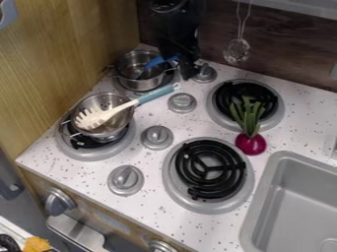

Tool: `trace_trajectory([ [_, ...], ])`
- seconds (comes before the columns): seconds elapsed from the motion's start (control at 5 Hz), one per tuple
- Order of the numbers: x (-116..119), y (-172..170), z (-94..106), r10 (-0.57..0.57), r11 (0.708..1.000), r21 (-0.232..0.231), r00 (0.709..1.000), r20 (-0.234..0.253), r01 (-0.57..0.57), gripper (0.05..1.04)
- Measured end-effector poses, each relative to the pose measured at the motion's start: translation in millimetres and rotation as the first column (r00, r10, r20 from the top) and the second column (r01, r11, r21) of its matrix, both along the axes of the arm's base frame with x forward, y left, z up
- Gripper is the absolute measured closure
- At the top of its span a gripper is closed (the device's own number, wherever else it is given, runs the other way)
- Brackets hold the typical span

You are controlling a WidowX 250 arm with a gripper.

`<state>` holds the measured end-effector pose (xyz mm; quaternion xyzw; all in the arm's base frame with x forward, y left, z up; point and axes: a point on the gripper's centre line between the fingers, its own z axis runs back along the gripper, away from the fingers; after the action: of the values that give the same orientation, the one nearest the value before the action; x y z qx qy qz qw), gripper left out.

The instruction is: Moved blue spoon to silver pot placed on bottom left burner

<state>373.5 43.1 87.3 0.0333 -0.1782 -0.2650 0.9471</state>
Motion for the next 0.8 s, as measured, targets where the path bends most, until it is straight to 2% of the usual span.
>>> trace_trajectory([
  [0.2, 1.8, 19.6, -3.0, -0.031, 1.0, 0.003, 0.997, 0.07, 0.031, 0.083],
  [0.4, 9.0, 38.3, -0.5, -0.069, 0.997, 0.031, 0.985, 0.155, 0.065, 0.083],
  [0.6, 14.8, 55.9, -10.5, -0.13, 0.99, 0.078, 0.975, 0.182, 0.118, 0.083],
  [0.8, 23.2, 66.6, -12.3, -0.16, 0.985, 0.097, 0.967, 0.196, 0.143, 0.083],
])
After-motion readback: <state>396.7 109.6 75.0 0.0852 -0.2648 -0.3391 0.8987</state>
